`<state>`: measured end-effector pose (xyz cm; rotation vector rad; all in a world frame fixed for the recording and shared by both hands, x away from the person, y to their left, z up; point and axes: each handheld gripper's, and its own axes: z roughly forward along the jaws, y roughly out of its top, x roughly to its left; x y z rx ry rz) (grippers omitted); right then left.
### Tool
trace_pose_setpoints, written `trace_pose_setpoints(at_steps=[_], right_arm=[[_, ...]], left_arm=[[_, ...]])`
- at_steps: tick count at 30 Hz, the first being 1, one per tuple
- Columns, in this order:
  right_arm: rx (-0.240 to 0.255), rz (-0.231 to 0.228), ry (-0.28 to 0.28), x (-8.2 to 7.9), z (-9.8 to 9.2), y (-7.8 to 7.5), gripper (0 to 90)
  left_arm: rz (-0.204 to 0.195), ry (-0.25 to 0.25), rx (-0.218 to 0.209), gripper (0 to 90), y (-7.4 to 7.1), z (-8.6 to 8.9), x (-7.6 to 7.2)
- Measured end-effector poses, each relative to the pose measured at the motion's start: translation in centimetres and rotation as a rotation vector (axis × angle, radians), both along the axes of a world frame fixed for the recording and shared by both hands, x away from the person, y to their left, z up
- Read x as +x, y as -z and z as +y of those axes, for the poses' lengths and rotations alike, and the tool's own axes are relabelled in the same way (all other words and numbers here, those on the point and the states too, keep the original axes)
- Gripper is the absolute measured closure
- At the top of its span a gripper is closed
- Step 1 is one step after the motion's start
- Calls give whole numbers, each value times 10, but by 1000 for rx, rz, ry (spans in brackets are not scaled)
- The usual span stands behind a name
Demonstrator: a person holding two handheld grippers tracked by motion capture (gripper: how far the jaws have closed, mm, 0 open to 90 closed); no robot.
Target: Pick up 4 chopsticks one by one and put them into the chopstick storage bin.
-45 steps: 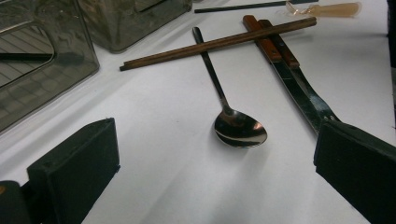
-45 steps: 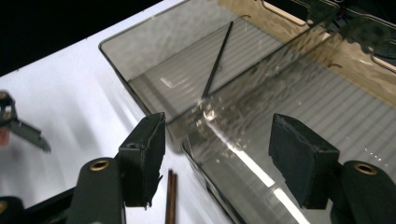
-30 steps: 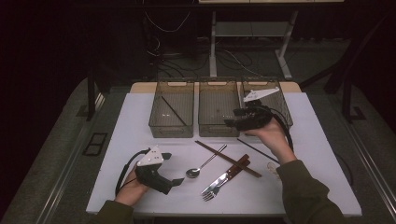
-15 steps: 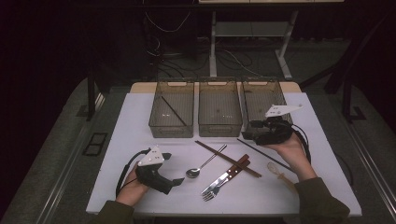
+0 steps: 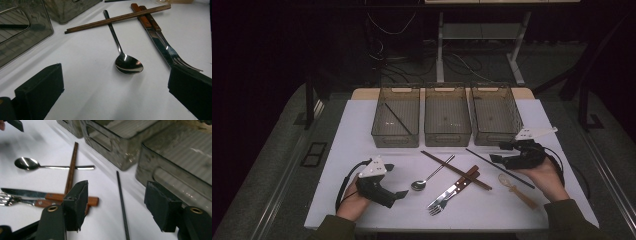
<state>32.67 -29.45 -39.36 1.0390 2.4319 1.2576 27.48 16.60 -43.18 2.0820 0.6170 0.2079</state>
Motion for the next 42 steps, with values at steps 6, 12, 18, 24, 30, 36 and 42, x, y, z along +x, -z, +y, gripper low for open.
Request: trace_pose_setpoints(at_steps=[6, 12, 18, 24, 30, 36, 42], right_arm=[[-16, 8, 23, -10, -16, 5, 385], [-34, 24, 43, -19, -33, 12, 417], [-62, 43, 42, -27, -44, 20, 497], [-82, 67, 36, -32, -53, 27, 562], [-134, 89, 14, -32, -55, 38, 658], [-153, 98, -11, -27, -50, 43, 699], [-173, 115, -12, -22, -46, 48, 721]], left_arm=[[-3, 11, -11, 0, 0, 1, 0], [-8, 20, -24, 0, 1, 2, 0], [5, 10, -42, 0, 2, 4, 1], [8, 9, -51, 0, 3, 4, 1], [15, 24, -39, 0, 3, 2, 1], [-3, -5, -33, 101, 4, 2, 0], [2, -6, -30, 132, 4, 2, 0]])
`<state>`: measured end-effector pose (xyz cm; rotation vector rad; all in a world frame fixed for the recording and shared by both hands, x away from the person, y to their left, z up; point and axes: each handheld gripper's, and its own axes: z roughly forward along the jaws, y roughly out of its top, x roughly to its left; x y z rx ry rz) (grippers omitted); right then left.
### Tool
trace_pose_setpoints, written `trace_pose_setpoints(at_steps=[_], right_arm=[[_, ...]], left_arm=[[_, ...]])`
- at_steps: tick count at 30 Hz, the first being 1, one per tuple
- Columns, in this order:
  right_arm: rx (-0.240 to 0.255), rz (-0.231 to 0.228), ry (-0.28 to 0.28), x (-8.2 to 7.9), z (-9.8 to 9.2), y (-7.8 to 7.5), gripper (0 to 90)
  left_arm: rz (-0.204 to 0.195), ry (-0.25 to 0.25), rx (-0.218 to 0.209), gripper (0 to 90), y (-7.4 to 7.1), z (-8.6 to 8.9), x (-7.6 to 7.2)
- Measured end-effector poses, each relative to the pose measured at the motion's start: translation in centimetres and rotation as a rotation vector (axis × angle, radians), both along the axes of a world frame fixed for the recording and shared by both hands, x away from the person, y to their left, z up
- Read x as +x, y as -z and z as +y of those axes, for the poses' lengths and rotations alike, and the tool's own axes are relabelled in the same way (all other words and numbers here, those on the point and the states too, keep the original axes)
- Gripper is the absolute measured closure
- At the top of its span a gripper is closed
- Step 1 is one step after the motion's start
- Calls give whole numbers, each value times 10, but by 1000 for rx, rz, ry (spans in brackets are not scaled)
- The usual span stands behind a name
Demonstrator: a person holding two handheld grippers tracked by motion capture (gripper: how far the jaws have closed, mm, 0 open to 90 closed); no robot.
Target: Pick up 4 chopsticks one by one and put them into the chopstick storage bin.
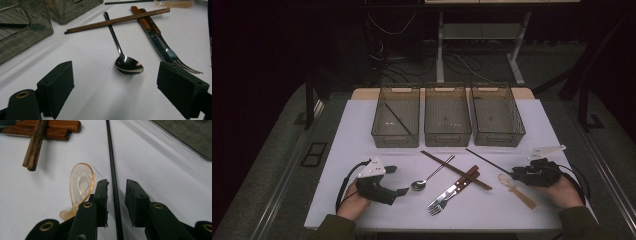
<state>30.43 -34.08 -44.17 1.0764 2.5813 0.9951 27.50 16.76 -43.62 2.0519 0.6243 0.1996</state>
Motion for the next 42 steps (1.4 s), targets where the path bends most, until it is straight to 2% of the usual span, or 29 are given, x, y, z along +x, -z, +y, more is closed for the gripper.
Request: trace_pose_setpoints(at_steps=[10, 13, 19, 24, 26, 35, 42], right_arm=[[-10, 4, -19, 3, 6, 3, 782], [-19, -2, -15, 3, 6, 3, 831], [-33, -8, -15, 3, 7, 3, 838], [-49, -21, -33, 2, 8, 3, 853], [-60, -31, -41, 2, 9, 3, 856], [-68, -25, -47, 2, 9, 1, 860], [-25, -30, -50, 1, 5, -5, 860]], left_arm=[[1, 0, 5, 132, 0, 0, 0], [-4, -8, 15, 132, 1, -1, 0], [-19, -28, 36, 130, 1, -4, -1], [-21, -14, 41, 130, 1, -6, -1], [-22, -14, 42, 130, 1, -6, -1], [-16, -20, 29, 130, 1, -6, -1], [-21, -25, 30, 129, 0, -6, -1]])
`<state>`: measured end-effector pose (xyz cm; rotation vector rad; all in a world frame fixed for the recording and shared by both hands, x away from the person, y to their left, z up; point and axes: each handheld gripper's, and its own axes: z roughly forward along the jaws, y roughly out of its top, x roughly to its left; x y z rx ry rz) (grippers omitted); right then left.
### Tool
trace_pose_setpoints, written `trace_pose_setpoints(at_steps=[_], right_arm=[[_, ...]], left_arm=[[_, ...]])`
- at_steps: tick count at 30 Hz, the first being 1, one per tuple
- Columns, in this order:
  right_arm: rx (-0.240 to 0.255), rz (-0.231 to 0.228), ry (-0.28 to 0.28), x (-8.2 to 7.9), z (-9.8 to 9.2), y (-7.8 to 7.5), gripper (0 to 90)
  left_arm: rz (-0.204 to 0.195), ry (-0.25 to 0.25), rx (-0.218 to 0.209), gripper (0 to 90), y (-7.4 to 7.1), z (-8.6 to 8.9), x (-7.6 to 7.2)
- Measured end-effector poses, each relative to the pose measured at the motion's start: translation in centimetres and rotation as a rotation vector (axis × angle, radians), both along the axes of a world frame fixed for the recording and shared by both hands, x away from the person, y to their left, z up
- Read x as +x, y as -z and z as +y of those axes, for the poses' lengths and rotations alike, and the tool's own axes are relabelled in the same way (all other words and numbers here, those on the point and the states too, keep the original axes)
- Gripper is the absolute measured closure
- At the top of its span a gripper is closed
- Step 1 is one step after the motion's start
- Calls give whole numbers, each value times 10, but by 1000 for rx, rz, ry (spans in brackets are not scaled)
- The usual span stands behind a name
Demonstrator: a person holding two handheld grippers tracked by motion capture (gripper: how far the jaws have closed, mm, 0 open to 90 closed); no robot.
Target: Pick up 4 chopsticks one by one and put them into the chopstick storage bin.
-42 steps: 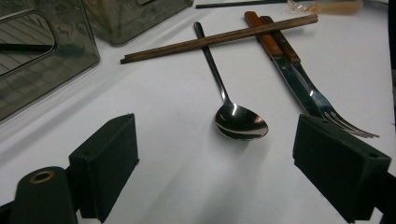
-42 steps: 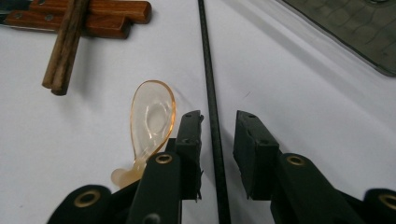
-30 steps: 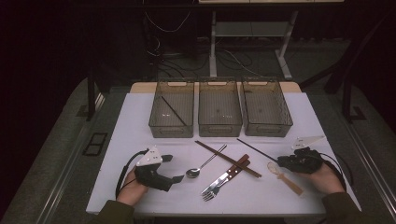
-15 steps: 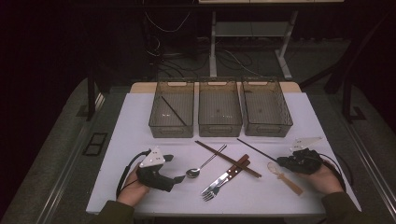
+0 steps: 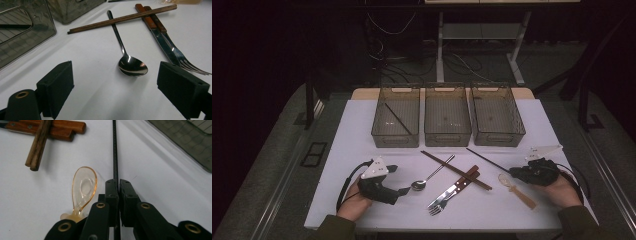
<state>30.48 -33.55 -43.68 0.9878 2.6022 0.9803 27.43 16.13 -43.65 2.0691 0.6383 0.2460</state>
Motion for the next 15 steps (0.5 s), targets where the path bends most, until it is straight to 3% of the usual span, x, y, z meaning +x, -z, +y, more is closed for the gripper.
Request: trace_pose_setpoints(at_steps=[15], right_arm=[[91, -35, 4, -4, -9, -16, 859]], left_arm=[[-16, -7, 13, 106, 1, -3, -1]])
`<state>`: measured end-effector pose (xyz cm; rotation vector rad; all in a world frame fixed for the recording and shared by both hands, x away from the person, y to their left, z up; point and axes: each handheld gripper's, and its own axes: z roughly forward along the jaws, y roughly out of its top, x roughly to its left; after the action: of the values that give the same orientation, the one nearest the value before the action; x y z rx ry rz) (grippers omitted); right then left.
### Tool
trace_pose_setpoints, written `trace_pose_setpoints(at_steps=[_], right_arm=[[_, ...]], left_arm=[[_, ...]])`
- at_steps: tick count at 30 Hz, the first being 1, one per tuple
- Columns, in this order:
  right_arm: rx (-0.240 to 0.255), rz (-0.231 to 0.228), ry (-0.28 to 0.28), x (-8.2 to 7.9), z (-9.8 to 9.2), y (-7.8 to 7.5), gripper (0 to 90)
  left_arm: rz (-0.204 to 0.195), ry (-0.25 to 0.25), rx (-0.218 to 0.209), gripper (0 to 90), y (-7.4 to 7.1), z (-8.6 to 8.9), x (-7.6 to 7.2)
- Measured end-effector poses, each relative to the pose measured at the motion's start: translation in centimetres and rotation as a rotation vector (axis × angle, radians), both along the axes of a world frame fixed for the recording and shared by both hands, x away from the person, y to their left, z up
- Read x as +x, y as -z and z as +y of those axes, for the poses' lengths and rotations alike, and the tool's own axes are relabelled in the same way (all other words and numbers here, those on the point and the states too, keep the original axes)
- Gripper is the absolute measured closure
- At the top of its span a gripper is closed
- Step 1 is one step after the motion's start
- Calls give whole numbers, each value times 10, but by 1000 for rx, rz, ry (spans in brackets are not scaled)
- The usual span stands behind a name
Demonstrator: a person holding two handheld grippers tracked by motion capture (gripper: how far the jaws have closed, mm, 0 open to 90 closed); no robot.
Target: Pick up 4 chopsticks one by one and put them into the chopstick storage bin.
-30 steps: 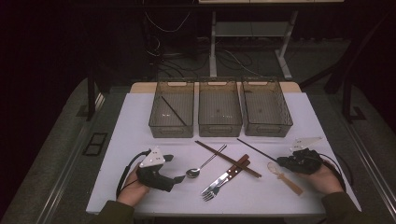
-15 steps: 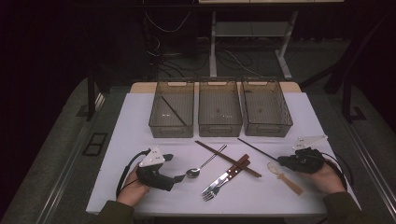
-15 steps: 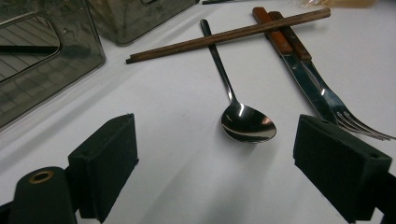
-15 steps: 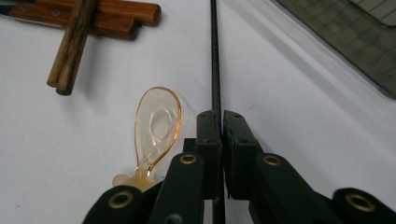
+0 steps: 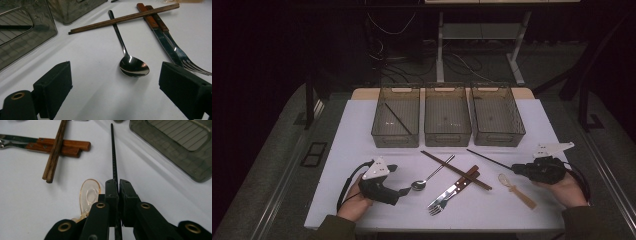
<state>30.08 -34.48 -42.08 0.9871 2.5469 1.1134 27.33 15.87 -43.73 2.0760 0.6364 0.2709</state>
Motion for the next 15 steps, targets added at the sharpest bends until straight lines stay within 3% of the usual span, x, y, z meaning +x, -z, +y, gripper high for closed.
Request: trace_pose_setpoints(at_steps=[15], right_arm=[[107, -42, 3, -4, -7, -17, 859]], left_arm=[[-1, 14, 12, 101, 0, -3, -1]])
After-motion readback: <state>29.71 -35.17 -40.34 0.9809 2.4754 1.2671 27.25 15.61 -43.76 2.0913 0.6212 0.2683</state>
